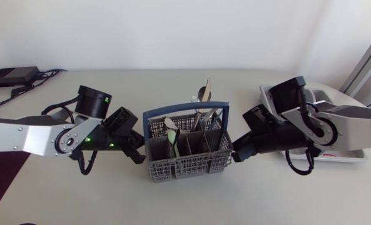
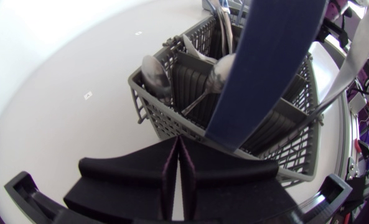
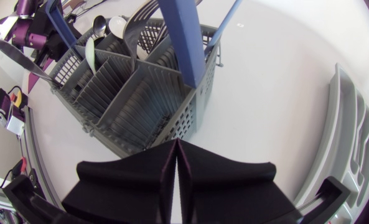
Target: Sort the cutlery from the basket into the organizer compartments.
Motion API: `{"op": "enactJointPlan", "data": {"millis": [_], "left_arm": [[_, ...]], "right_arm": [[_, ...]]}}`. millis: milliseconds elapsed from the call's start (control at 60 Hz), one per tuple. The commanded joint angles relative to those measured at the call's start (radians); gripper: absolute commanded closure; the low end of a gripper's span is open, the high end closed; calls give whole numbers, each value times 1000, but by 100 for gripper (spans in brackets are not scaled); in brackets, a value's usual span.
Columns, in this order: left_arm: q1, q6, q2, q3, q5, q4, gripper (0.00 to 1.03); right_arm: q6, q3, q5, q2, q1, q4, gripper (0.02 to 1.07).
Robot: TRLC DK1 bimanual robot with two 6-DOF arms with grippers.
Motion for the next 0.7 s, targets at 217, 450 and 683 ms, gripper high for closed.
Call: {"op": "enactJointPlan", "data": {"millis": [217, 450, 683], "left_arm": [[78, 57, 129, 143, 76, 26, 100], [84, 68, 184, 183, 93, 29, 100], [85, 68, 221, 214, 93, 36, 100]], "right_arm": [[72, 121, 24, 107, 61, 36, 101], [99, 183, 50, 154, 64, 58, 101], [105, 220, 82, 194, 75, 78, 101]]}}
